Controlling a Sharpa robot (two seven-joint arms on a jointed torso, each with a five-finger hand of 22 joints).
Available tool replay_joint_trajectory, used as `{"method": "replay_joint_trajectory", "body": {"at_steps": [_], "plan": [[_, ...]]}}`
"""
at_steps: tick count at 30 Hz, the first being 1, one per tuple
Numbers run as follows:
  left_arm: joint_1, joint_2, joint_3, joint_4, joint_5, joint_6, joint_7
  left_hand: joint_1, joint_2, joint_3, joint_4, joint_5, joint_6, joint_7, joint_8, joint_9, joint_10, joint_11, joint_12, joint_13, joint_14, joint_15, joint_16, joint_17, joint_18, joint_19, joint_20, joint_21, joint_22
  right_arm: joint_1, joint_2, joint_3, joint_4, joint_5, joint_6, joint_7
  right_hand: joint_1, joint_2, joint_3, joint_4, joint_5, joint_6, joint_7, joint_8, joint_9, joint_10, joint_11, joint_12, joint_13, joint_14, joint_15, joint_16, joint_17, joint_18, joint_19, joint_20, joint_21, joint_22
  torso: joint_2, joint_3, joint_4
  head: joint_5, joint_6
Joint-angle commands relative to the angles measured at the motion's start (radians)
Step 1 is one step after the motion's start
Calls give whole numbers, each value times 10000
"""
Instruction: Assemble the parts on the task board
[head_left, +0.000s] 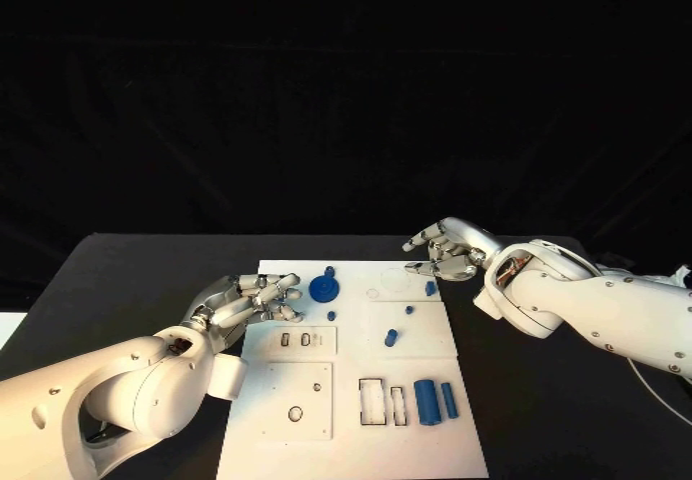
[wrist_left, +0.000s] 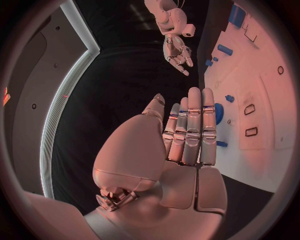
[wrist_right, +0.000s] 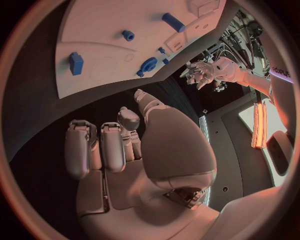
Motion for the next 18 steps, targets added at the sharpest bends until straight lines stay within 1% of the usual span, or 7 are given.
{"method": "replay_joint_trajectory", "body": {"at_steps": [1, 2, 5, 8, 12, 15, 18], "plan": [[5, 40, 2, -16, 13, 214, 86, 81, 21, 11, -57, 30, -44, 17, -35, 13, -45, -13, -30, 11, -64, -4, -46, 8, 182, -28, 45, 36, 8, -64, -191, -23, -146, 582, 269, 808, 101, -6, 7, -87, 37, 87, -30, 62, 11, 53, -16, 42, 17, 550, -57, -40, 7, -137, -15, 9, -15, -13, -49, 38, -75, -122, 32], [4, 43, 1, -24, 13, 218, 86, 81, 21, 11, -57, 30, -44, 17, -35, 13, -45, -13, -30, 11, -64, -4, -46, 8, 182, -28, 45, 36, 8, -90, -243, -28, -220, 588, 271, 830, 112, -9, 9, -100, 47, 98, -32, 64, 12, 53, -18, 45, 21, 551, -58, -34, 18, -138, -15, 8, -14, -9, -50, 42, -86, -181, 46], [0, 50, -1, -53, 13, 230, 87, 81, 21, 11, -57, 30, -44, 17, -35, 13, -45, -13, -30, 11, -64, -4, -46, 8, 182, -28, 45, 36, 8, -178, -340, -38, -477, 600, 296, 912, 123, -6, 14, -111, 53, 105, -33, 65, 12, 51, -19, 44, 21, 554, -59, -24, 36, -138, -16, 6, -14, -8, -52, 77, -125, -270, 51], [-3, 55, -3, -79, 13, 237, 86, 81, 21, 11, -57, 30, -44, 17, -35, 13, -45, -13, -30, 11, -64, -4, -46, 8, 182, -28, 45, 36, 8, -282, -385, -49, -703, 604, 344, 1009, 132, -7, 16, -121, 58, 109, -34, 65, 12, 44, -21, 35, 14, 554, -60, -21, 40, -137, -19, 4, -15, -10, -47, 111, -164, -312, 39], [-9, 68, -6, -106, 13, 255, 87, 81, 21, 11, -57, 30, -44, 17, -35, 13, -45, -13, -30, 11, -64, -4, -46, 8, 182, -28, 45, 36, 8, -400, -439, -62, -889, 630, 384, 1140, 145, -26, 12, -144, 55, 109, -34, 59, 10, 27, -20, 14, 0, 553, -61, -21, 43, -134, -30, 1, -21, -25, -31, 145, -171, -401, 46], [-13, 73, -7, -121, 13, 265, 88, 81, 21, 11, -57, 30, -44, 17, -35, 13, -45, -13, -30, 11, -64, -4, -46, 8, 182, -28, 45, 36, 8, -461, -444, -69, -1015, 646, 413, 1212, 114, -80, -36, -160, 33, 71, -26, 25, -3, -5, -10, -26, -28, 555, -58, -13, 59, -132, -42, -2, -26, -34, -35, 129, -184, -406, 28], [-16, 84, -8, -140, 13, 273, 87, 81, 21, 11, -57, 30, -44, 17, -35, 13, -45, -13, -30, 11, -64, -4, -46, 8, 182, -28, 45, 36, 8, -515, -408, -77, -1112, 636, 440, 1224, 74, -108, -102, -176, -66, -22, -10, -50, -31, -28, 5, -52, -45, 550, -47, -23, 50, -129, -62, 1, -34, -53, -36, 119, -167, -430, 11]]}}
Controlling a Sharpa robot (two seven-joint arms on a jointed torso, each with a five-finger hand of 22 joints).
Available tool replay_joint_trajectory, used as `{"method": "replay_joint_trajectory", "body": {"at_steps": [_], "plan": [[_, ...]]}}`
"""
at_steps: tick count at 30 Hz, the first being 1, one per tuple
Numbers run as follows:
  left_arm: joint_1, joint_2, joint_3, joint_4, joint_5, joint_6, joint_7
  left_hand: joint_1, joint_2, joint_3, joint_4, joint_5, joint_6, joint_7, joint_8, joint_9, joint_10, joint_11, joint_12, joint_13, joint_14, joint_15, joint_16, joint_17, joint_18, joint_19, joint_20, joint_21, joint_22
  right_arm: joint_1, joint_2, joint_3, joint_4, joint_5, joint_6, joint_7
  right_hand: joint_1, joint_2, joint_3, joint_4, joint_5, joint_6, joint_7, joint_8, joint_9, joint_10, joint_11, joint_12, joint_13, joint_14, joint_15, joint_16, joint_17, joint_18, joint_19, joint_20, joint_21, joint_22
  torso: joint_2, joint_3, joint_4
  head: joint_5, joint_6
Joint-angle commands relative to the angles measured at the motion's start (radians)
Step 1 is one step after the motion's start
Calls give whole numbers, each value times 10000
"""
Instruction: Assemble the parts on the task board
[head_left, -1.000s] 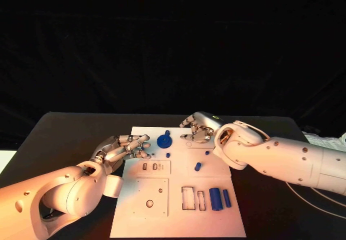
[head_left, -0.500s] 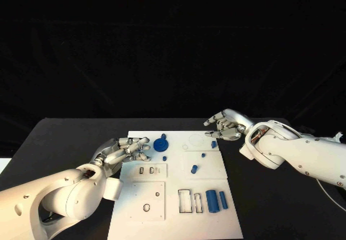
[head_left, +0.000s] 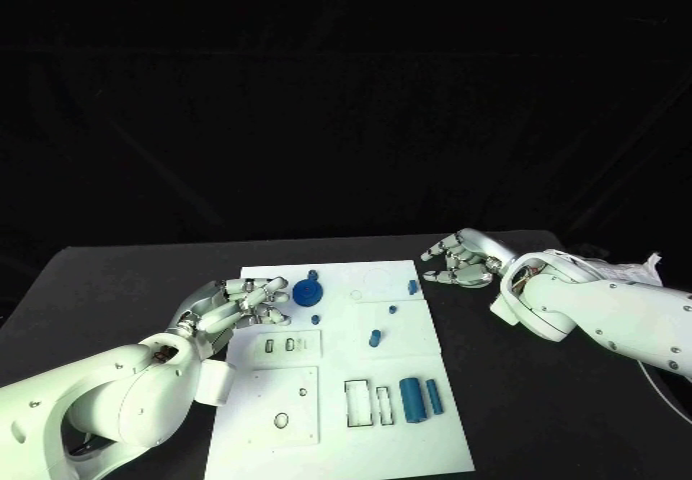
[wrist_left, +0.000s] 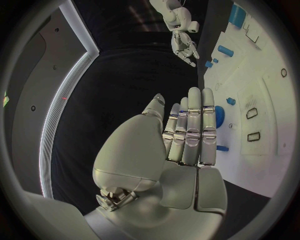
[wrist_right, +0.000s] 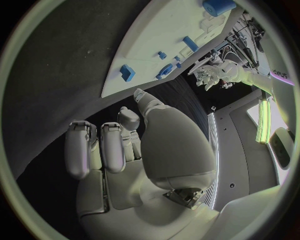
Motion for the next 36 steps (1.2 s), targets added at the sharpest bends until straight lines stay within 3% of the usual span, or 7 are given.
{"method": "replay_joint_trajectory", "body": {"at_steps": [1, 6, 9, 22, 31, 36], "plan": [[-4, 32, 2, -8, 13, 228, 80, 81, 20, 11, -57, 30, -44, 17, -36, 15, -46, -13, -30, 12, -64, -4, -46, 10, 182, -28, 45, 36, 10, -48, 58, -4, -76, 15, 229, 306, 14, -65, -91, -27, -157, -96, 31, -82, -36, -40, 13, -73, -32, 547, -40, -27, -3, -125, -73, 5, -40, -39, 5, -1, 6, -32, -18], [-13, 33, 0, -44, 13, 236, 37, 103, 21, 23, -75, 30, -44, 19, -39, 17, -49, -11, -39, 11, -74, -2, -55, 17, 181, -36, 45, 37, 13, -103, 168, -8, -149, -163, 315, 219, -89, -94, -283, -23, -491, -210, 58, -191, -70, -128, 44, -212, -139, 531, -15, -67, -52, -108, -131, 27, -74, -121, -2, 7, 2, -40, -31], [-17, 31, -1, -59, 13, 241, 29, 103, 21, 23, -75, 30, -44, 19, -39, 17, -49, -11, -39, 11, -74, -2, -55, 17, 181, -36, 45, 37, 13, -157, 239, -9, -203, -244, 390, 170, -115, -111, -382, -29, -597, -243, 67, -228, -80, -184, 54, -296, -203, 525, -5, -83, -70, -101, -155, 36, -89, -155, 3, -9, 14, -41, -45], [-20, 33, -3, -84, 13, 256, 24, 106, 22, 26, -78, 31, -45, 20, -40, 17, -50, -10, -41, 10, -76, -2, -57, 18, 181, -38, 45, 37, 13, -322, 538, -9, -390, -560, 619, 54, -70, -50, -467, -69, -692, -187, 58, -219, -70, -199, 49, -304, -204, 524, -3, -85, -63, -96, -167, 44, -97, -170, -4, -26, 34, 5, -178], [-20, 32, -3, -95, 13, 257, 17, 106, 22, 26, -78, 31, -45, 20, -40, 17, -50, -10, -41, 10, -76, -2, -57, 18, 181, -38, 45, 37, 13, -389, 742, -9, -621, -714, 705, -130, 224, 233, -379, -249, -675, 55, 18, -129, -23, -181, 1, -258, -159, 529, -41, -85, -50, -97, -158, 22, -92, -154, -14, -14, 1, 48, -231], [-21, 34, -3, -109, 13, 254, 10, 113, 26, 32, -83, 30, -46, 22, -42, 18, -51, -9, -45, 10, -80, -1, -61, 22, 181, -42, 46, 37, 15, -398, 819, -8, -690, -800, 830, -209, 334, 355, -297, -344, -688, 244, -3, -62, 8, -118, -22, -169, -87, 536, -60, -74, -27, -100, -146, 3, -86, -136, -10, -22, 26, 14, -246]]}}
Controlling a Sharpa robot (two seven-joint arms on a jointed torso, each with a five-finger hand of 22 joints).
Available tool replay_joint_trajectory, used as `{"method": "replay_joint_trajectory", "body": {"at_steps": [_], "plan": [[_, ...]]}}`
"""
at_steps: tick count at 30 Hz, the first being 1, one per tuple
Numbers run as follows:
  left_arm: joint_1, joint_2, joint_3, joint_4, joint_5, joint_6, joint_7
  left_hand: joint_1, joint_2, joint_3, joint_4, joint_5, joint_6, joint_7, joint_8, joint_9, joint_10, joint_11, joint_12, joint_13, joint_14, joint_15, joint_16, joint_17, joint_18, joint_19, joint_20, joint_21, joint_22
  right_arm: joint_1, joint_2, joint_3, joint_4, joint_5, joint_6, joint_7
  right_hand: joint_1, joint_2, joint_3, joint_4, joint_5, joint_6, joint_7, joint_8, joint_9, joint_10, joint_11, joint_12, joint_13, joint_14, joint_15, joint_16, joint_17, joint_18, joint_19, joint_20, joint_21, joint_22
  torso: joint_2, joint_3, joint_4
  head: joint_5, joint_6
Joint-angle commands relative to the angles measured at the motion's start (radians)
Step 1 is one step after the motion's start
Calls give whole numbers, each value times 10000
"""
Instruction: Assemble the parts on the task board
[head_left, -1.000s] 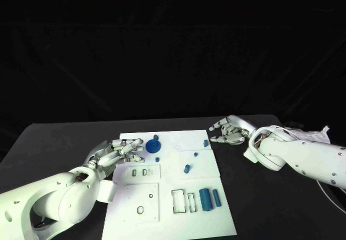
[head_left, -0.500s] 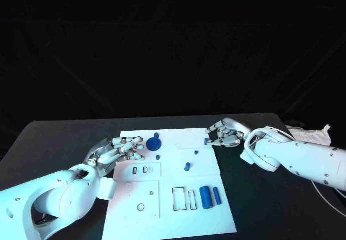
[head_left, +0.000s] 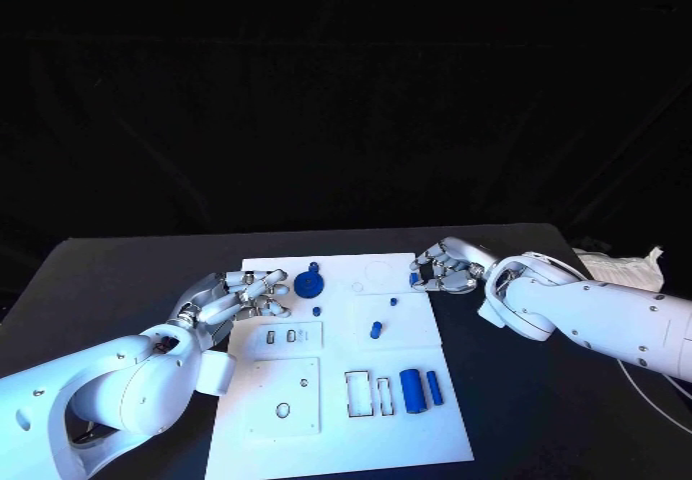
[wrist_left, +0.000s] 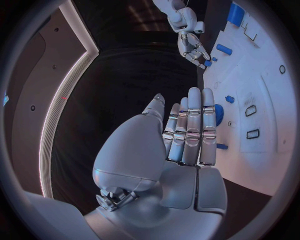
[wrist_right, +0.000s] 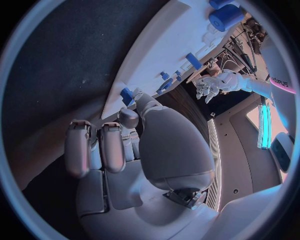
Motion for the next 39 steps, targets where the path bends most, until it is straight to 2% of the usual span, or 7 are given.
{"method": "replay_joint_trajectory", "body": {"at_steps": [1, 6, 10, 22, 30, 33, 39], "plan": [[0, 21, 4, 0, 13, 196, 28, 113, 26, 6, -57, 31, -46, 22, -44, 12, -51, -9, -45, 10, -80, 0, -61, 16, 181, -42, 46, 38, 17, -16, 51, 0, -28, -292, 319, -166, 52, 79, 18, -84, -48, 141, -18, 66, 24, 57, -48, 67, 38, 537, -65, -35, 21, -100, -52, -19, -47, 16, -1, -4, 11, -13, -13], [0, 29, 4, -7, 13, 198, 24, 113, 26, 6, -57, 31, -46, 22, -44, 12, -51, -9, -45, 10, -80, 0, -61, 16, 181, -42, 46, 38, 17, -23, 98, 0, -70, -389, 386, -226, 72, 133, 59, -133, -70, 315, -54, 124, 50, 112, -80, 132, 89, 540, -89, -34, 27, -101, -45, -38, -44, 24, -2, 2, 9, 17, -31], [0, 28, 4, -12, 13, 197, 19, 113, 26, 6, -57, 31, -46, 22, -44, 12, -51, -9, -45, 10, -80, 0, -61, 16, 181, -42, 46, 38, 17, -27, 123, 0, -109, -423, 394, -240, 81, 180, 100, -171, -82, 471, -90, 174, 72, 162, -111, 193, 139, 546, -114, -24, 48, -104, -33, -59, -37, 42, -6, 0, -1, 109, -56], [0, 30, 4, -16, 13, 199, 5, 122, 30, 13, -63, 31, -47, 23, -45, 13, -51, -9, -49, 9, -82, 0, -64, 20, 181, -45, 46, 38, 19, -31, 179, 0, -121, -438, 335, -250, 59, 345, 227, -235, -95, 847, -194, 283, 118, 273, -197, 320, 244, 560, -185, -1, 94, -114, 3, -124, -17, 95, -11, -4, 18, 80, -114], [0, 21, 4, -15, 13, 202, -6, 122, 30, 13, -63, 31, -47, 23, -45, 13, -51, -9, -49, 9, -82, 0, -64, 20, 181, -45, 46, 38, 19, -31, 199, 0, -121, -444, 260, -342, 2, 314, 208, -233, -108, 845, -193, 262, 110, 267, -201, 292, 222, 563, -195, 4, 104, -116, 9, -136, -14, 101, -9, -1, 3, 84, -146], [1, 22, 4, -8, 13, 205, -4, 146, 30, 26, -82, 32, -54, 25, -52, 14, -58, -7, -59, 7, -88, 0, -71, 25, 181, -51, 46, 40, 22, -31, 205, 0, -108, -453, 262, -403, -29, 303, 200, -227, -103, 831, -189, 245, 102, 269, -199, 291, 223, 565, -195, 9, 113, -117, 11, -141, -13, 104, -9, 5, 3, 164, -151], [1, 26, 4, -6, 13, 217, -6, 177, 35, 46, -105, 35, -69, 31, -62, 12, -75, -2, -76, 2, -97, 1, -81, 32, 180, -58, 46, 42, 25, -33, 218, 1, -82, -502, 114, -427, 156, 549, 455, -378, -185, 1156, -304, 377, 160, 406, -291, 486, 387, 580, -259, 40, 165, -129, 58, -185, 14, 171, -15, 3, 6, 143, -177]]}}
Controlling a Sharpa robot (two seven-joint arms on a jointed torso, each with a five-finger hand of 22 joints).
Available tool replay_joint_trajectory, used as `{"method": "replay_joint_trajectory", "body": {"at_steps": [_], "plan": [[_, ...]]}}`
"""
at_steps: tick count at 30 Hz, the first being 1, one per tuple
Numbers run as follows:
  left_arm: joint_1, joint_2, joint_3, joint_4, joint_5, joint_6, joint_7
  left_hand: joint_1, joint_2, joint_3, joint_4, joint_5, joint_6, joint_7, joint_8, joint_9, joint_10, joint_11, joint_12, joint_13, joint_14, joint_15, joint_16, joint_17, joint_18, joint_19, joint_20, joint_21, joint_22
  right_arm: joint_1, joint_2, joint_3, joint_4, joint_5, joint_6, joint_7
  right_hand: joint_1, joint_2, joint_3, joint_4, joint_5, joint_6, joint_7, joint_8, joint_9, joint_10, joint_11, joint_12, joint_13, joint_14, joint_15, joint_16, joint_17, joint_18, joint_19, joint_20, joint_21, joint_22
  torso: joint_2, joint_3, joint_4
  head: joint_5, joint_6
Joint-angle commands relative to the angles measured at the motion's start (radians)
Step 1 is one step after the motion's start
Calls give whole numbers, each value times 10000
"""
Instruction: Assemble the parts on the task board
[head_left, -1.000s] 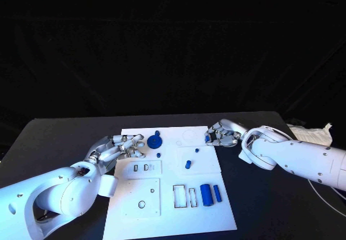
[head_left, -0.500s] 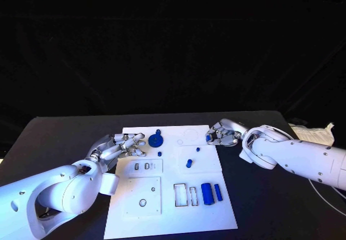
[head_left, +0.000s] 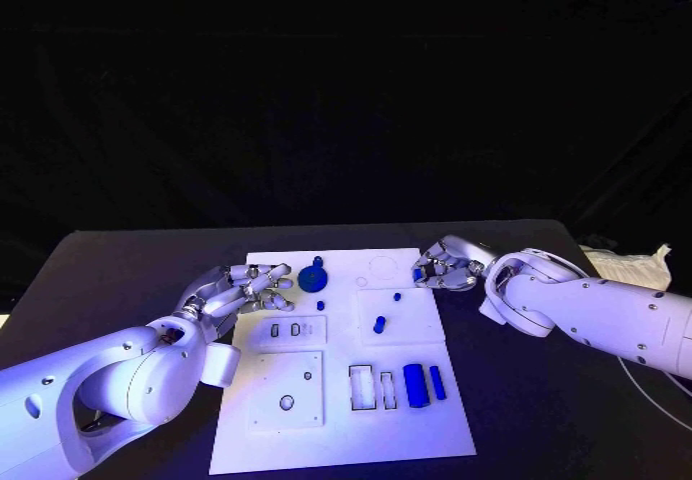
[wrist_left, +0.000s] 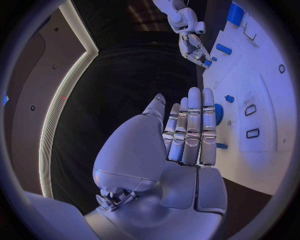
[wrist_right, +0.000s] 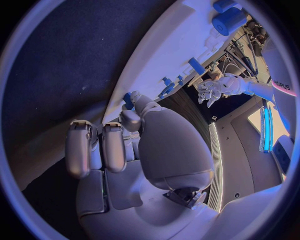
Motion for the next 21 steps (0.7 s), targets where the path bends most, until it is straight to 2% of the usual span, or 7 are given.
{"method": "replay_joint_trajectory", "body": {"at_steps": [1, 4, 8, 12, 16, 21], "plan": [[2, 19, 5, 20, 12, 203, 27, 108, 26, 7, -65, 35, -69, 31, -63, 15, -75, -2, -31, 2, -97, 1, -31, 9, 179, -58, 46, 42, 9, -12, 17, -4, 34, -149, -137, -74, 65, 189, 170, -69, -93, 318, -94, 201, 86, 152, -59, 174, 130, 564, -117, 57, 52, -134, 42, -94, 28, 71, -5, 2, 1, 0, -11], [2, 19, 5, 22, 12, 203, 28, 108, 26, 7, -65, 35, -69, 31, -63, 15, -75, -2, -31, 2, -97, 1, -31, 9, 179, -58, 46, 42, 9, -12, 16, -3, 61, -97, -290, -27, 118, 324, 306, -150, -146, 529, -188, 309, 149, 276, -133, 336, 261, 587, -178, 121, 149, -159, 118, -146, 77, 195, 5, 6, 8, 1, -14], [2, 17, 4, 24, 12, 193, 26, 126, 37, 22, -76, 37, -76, 35, -68, 15, -82, 1, -40, -1, -101, 3, -36, 13, 179, -62, 46, 43, 12, -12, 3, -1, 164, 54, -620, 43, 84, 390, 385, -228, -201, 669, -260, 385, 209, 465, -194, 605, 482, 623, -235, 223, 301, -189, 204, -207, 135, 336, -7, 1, 4, 6, -27], [2, 16, 4, 23, 12, 179, 21, 127, 38, 24, -77, 37, -77, 35, -69, 15, -82, 1, -40, -1, -101, 3, -37, 14, 179, -63, 46, 43, 12, 2, -58, 7, 440, 263, -911, -24, -229, 354, 297, -137, -184, 692, -291, 392, 248, 566, -219, 725, 589, 638, -260, 264, 357, -198, 231, -246, 157, 377, -12, -2, 0, 0, -21], [2, 23, 4, 30, 12, 182, -12, 276, 114, 165, -167, 44, -82, 35, -81, 20, -92, -1, -80, -18, -110, -9, -56, 39, 182, -77, 35, 65, 34, 71, -129, 20, 866, 329, -984, -460, -678, 247, 108, 57, 86, 622, -277, 334, 262, 585, -211, 727, 612, 635, -260, 259, 348, -198, 230, -262, 160, 374, -24, -12, 12, -2, -8], [1, 18, 4, 29, 12, 186, -32, 500, 167, 443, -323, 55, -80, 34, -102, 23, -84, -11, -149, -60, -132, -28, -94, 71, 180, -111, 7, 125, 88, 222, -136, 34, 1460, 145, -1030, -1270, -884, 231, 14, 163, 101, 577, -261, 288, 266, 600, -197, 741, 640, 629, -255, 246, 327, -194, 218, -258, 154, 354, -26, -17, 25, 4, 22]]}}
